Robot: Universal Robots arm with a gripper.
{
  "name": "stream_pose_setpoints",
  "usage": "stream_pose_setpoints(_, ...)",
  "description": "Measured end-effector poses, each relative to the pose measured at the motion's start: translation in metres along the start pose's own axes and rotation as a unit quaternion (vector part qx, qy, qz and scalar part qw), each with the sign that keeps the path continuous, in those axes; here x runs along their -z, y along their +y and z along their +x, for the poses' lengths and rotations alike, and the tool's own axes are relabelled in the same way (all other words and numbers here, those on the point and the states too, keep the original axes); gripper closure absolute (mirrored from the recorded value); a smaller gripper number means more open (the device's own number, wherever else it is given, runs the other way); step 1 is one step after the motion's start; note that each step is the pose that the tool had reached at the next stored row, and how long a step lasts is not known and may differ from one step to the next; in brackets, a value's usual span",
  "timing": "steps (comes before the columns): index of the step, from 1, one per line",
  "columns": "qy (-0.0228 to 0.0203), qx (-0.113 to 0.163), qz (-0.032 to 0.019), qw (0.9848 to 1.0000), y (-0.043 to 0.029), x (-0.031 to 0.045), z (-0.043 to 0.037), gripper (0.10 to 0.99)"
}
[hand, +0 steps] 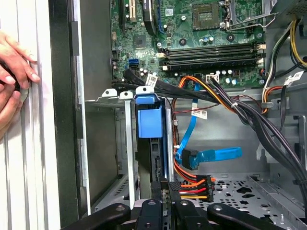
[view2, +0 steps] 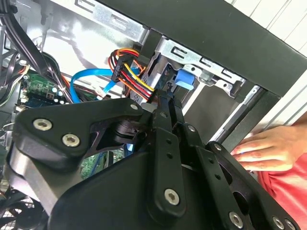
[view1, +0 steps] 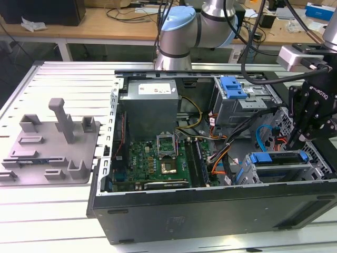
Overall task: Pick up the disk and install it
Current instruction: 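Insert the first disk wire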
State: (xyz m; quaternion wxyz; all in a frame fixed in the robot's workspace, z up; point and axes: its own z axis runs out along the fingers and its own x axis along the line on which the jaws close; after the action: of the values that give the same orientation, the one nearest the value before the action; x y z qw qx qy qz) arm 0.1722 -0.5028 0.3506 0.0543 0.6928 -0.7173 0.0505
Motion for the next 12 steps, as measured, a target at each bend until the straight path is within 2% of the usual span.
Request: stream_pose_setpoints(12, -0.0001, 0.000, 0.0000, 1.0000, 0.0008, -0.0022, 0.0012, 0.922)
